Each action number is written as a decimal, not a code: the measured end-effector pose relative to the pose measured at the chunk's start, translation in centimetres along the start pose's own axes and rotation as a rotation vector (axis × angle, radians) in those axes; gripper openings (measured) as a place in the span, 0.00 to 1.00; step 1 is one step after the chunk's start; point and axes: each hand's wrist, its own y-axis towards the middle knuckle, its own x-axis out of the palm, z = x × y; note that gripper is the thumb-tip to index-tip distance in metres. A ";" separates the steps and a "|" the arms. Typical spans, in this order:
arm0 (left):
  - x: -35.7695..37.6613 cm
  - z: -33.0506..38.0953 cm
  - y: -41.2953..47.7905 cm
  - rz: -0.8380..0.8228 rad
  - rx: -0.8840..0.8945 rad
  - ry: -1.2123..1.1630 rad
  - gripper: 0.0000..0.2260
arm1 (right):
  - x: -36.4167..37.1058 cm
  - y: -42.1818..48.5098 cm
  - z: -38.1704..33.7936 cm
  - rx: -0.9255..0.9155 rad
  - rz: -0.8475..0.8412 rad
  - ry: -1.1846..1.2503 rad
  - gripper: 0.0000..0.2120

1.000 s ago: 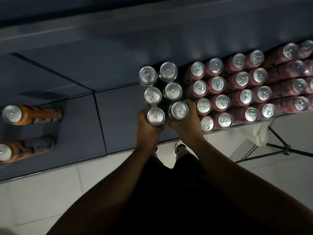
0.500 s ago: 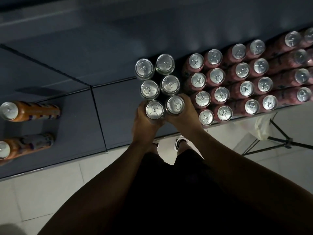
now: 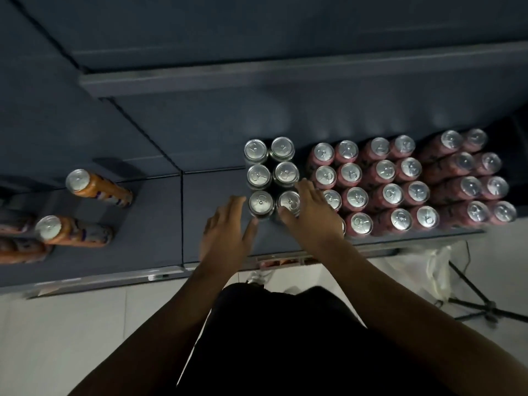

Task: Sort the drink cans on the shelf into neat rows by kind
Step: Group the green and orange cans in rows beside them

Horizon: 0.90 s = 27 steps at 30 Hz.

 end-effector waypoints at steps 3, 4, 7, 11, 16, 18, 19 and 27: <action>-1.0 1.4 -2.4 0.042 -0.044 0.122 0.25 | -1.2 -1.3 -1.1 -0.083 -0.019 -0.103 0.33; -1.3 1.8 -3.2 0.062 -0.061 0.157 0.25 | -1.6 -1.9 -1.5 -0.119 -0.010 -0.141 0.33; -2.2 2.8 -6.3 0.146 -0.120 0.231 0.25 | -2.6 -4.4 -2.7 -0.220 0.035 -0.207 0.32; -3.5 4.1 -10.7 0.236 -0.205 0.294 0.25 | -3.3 -8.2 -4.5 -0.323 0.057 -0.307 0.31; -5.7 3.9 -15.4 0.349 -0.299 0.341 0.26 | -2.8 -12.3 -7.8 -0.459 0.044 -0.396 0.30; -6.8 3.2 -17.2 0.393 -0.366 0.350 0.26 | -2.2 -13.7 -9.5 -0.516 0.037 -0.414 0.30; -7.3 2.7 -18.1 0.415 -0.399 0.355 0.26 | -1.9 -14.3 -10.4 -0.543 0.027 -0.417 0.30; -11.3 -4.5 -25.2 0.582 -0.627 0.362 0.24 | 2.4 -19.7 -20.4 -0.753 -0.026 -0.450 0.29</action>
